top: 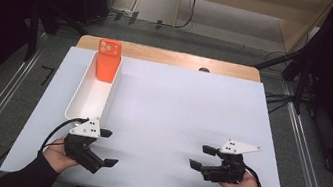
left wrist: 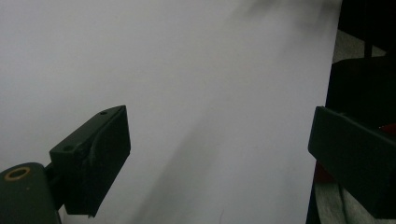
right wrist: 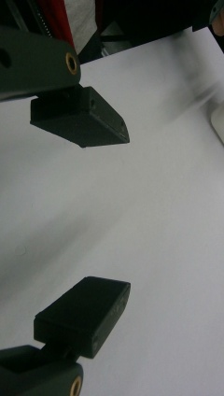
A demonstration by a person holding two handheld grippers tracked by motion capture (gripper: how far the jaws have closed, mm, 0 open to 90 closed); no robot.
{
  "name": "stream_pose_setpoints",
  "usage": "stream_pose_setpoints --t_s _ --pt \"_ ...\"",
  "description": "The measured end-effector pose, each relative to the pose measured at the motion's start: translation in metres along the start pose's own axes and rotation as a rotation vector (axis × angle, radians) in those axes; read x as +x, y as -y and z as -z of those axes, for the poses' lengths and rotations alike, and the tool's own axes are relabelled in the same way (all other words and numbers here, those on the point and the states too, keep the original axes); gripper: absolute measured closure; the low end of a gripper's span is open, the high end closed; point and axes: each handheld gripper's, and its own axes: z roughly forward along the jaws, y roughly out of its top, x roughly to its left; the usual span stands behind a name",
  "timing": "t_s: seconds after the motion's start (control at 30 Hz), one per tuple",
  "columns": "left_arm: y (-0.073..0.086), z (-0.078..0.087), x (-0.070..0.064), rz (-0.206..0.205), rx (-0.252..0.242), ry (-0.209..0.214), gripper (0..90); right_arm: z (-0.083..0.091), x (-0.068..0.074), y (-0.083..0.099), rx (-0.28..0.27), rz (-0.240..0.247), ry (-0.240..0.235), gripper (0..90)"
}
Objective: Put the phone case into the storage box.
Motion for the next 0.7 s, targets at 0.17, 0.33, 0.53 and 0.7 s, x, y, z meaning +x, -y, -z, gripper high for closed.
stream_pose_setpoints --t_s 0.17,0.33,0.53,0.7 --pt "-0.0001 0.0001 -0.0003 -0.002 0.000 0.001 6.1 -0.0002 0.0001 0.0000 0.001 0.002 -0.001 23.2" --pt "-0.0002 0.0003 -0.0005 -0.002 -0.003 0.004 6.0 -0.0003 0.0001 0.0000 0.002 0.003 0.000 23.2" --pt "-0.0003 0.0002 -0.0002 -0.001 -0.002 0.002 6.1 -0.0004 -0.0001 0.0003 0.006 0.003 0.000 23.2" --pt "-0.0005 0.0002 -0.0001 -0.004 0.000 0.003 6.1 -0.0006 -0.0007 0.0010 0.015 0.007 0.007 23.2"
